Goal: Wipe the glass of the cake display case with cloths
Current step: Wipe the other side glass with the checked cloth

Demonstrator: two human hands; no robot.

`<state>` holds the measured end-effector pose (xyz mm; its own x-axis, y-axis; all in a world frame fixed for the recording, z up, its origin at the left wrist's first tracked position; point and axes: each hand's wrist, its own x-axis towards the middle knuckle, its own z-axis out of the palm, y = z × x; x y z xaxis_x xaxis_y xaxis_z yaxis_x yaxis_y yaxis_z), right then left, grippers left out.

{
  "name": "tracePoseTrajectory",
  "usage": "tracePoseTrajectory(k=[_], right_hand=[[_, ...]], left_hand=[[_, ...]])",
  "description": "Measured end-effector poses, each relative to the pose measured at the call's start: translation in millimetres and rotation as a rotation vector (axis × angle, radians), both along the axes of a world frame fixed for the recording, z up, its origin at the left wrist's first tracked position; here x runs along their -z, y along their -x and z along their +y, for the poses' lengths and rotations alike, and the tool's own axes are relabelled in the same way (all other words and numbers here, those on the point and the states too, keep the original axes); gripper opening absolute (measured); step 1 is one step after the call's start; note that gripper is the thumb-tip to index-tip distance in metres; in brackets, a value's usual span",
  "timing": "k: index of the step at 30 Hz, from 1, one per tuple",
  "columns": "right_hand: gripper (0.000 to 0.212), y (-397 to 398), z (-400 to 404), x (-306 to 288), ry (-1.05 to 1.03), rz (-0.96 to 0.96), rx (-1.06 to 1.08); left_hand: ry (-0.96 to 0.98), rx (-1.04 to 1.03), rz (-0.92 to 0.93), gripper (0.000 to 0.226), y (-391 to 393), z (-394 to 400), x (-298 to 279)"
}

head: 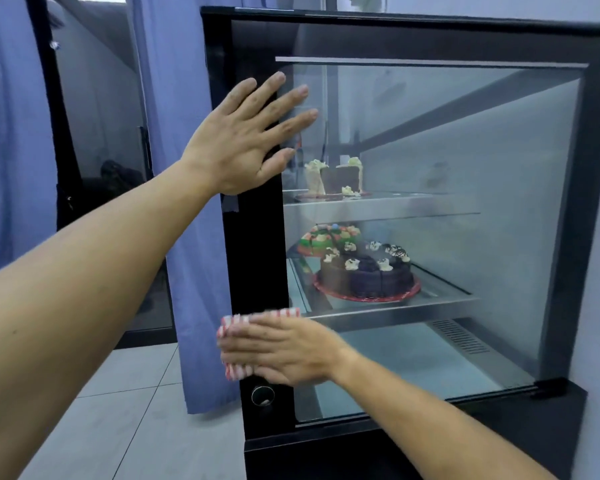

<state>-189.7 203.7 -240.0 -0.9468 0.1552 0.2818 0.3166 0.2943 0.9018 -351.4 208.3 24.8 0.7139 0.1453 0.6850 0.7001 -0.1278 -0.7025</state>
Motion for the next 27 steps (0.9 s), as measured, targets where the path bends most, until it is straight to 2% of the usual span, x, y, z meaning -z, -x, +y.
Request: tracePoseTrajectory(k=[2,5,6,7,8,9,10,11,12,13,15,18,20,22,23,24,25,26,27], right_hand=[[0.059,-16.1,0.9,-53.0,-0.049,0.209,-0.042],[0.057,-64.1,2.3,-129.5,-0.133,0.931,0.004],[0.059,-73.0,3.0,-132.7,-0.109,1.130,0.010],[0.062,-73.2,5.1,-121.8,-0.086,1.219,0.037],[0.067,-66.5,7.0,-96.4,-0.075,1.209,0.050],[0.073,-56.1,7.0,-61.4,-0.055,1.090,0.034],[0.078,-46.5,5.1,-22.0,-0.020,0.881,0.001],[0.077,-41.4,1.2,15.5,0.029,0.670,-0.026],[0.070,-42.3,-2.6,42.1,0.058,0.539,-0.036],[0.062,-43.6,-3.0,52.1,0.072,0.504,-0.041],[0.055,-53.2,-0.3,25.7,0.082,0.628,-0.078],[0.062,-94.3,8.8,-62.0,0.029,1.013,-0.056],[0.062,-148.5,16.5,-92.6,-0.036,1.320,-0.007],[0.059,-190.7,21.9,-76.5,-0.118,1.759,0.017],[0.058,-188.5,19.9,-55.4,-0.136,1.992,0.054],[0.059,-170.1,14.9,-30.8,-0.125,2.137,0.097],[0.061,-140.3,7.2,-8.2,-0.092,2.150,0.122],[0.063,-105.3,0.0,7.1,-0.025,2.031,0.111],[0.065,-72.8,-7.8,15.5,0.071,1.805,0.075]], left_hand=[[0.020,0.008,-0.039,0.061,-1.1,0.1,5.3],[0.034,0.045,-0.220,0.062,-11.5,-2.4,31.0],[0.052,0.060,-0.294,0.062,-16.5,-3.1,43.2],[0.075,0.079,-0.370,0.063,-21.5,-3.7,56.4],[0.095,0.097,-0.443,0.063,-26.9,-4.7,70.7],[0.103,0.108,-0.505,0.063,-32.1,-5.5,85.0],[0.107,0.110,-0.550,0.063,-36.0,-6.1,98.4],[0.116,0.109,-0.579,0.064,-38.0,-6.3,111.4],[0.123,0.110,-0.602,0.064,-38.9,-6.2,123.5],[0.122,0.111,-0.617,0.064,-37.0,-5.6,133.7],[0.113,0.104,-0.639,0.064,-38.0,-4.6,151.2],[0.078,0.092,-0.660,0.064,-40.3,-1.2,162.5],[0.069,0.073,-0.663,0.064,-40.4,1.0,162.7],[0.070,0.058,-0.664,0.065,-41.0,2.0,163.0],[0.068,0.052,-0.662,0.065,-41.5,2.9,163.2],[0.064,0.043,-0.668,0.065,-42.1,3.0,163.8],[0.061,0.041,-0.671,0.065,-42.9,3.1,163.7],[0.059,0.042,-0.669,0.065,-42.9,3.3,163.4],[0.062,0.046,-0.664,0.065,-42.0,3.3,164.1]])
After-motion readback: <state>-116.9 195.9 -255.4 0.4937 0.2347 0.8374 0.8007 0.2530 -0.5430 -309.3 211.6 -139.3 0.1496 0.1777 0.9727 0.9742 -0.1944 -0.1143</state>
